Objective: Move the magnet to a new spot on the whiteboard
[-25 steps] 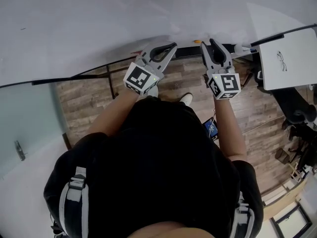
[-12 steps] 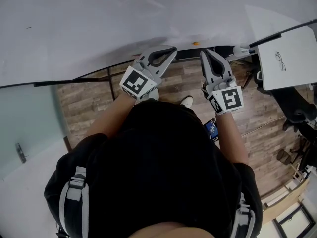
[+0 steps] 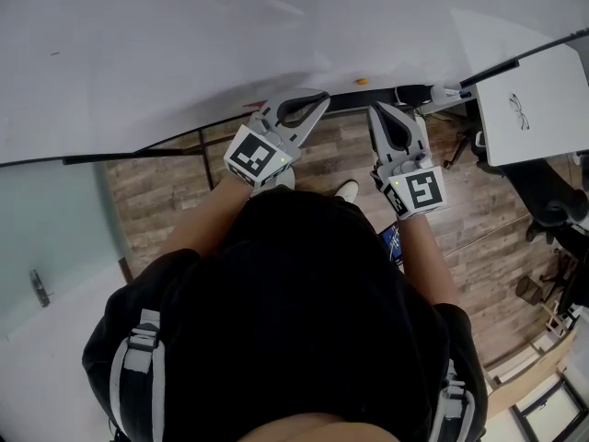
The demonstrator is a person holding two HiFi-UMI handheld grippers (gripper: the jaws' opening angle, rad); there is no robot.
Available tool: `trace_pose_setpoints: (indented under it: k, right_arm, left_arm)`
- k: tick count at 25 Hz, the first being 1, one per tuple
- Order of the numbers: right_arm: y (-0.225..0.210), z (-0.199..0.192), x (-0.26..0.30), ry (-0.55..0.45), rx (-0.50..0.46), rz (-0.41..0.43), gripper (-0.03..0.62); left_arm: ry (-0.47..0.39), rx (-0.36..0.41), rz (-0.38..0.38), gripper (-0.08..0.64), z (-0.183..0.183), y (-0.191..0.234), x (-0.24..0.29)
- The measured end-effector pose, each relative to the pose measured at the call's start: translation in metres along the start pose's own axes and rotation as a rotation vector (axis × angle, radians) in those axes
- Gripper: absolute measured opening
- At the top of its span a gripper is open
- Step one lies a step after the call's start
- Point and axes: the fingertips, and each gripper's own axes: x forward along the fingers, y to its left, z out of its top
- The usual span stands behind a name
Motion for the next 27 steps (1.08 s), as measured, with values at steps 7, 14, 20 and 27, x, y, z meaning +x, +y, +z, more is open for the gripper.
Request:
trace_pose_setpoints:
  k: [7, 14, 20, 27]
  right_arm:
    - [-0.001, 0.001, -0.001, 0.000, -0.003, 0.002, -0.009]
    - [-0.002, 0.004, -0.003, -0.008, -0.005, 0.000, -0.009]
    - [0.000, 0.009, -0.004, -0.014, -0.014, 0.000, -0.009]
    - [0.004, 0.011, -0.008, -0.011, -0.032, 0.005, -0.009]
  left_arm:
    - [0.001, 0.005, 0.000, 0.005, 0.002, -0.003, 0.001]
    - [-0.004, 0.003, 0.000, 0.005, 0.003, -0.004, 0.002]
    - [-0.010, -0.001, 0.004, 0.005, 0.005, -0.003, 0.000]
    - [0.000, 0.011, 0.000, 0.005, 0.005, -0.010, -0.001]
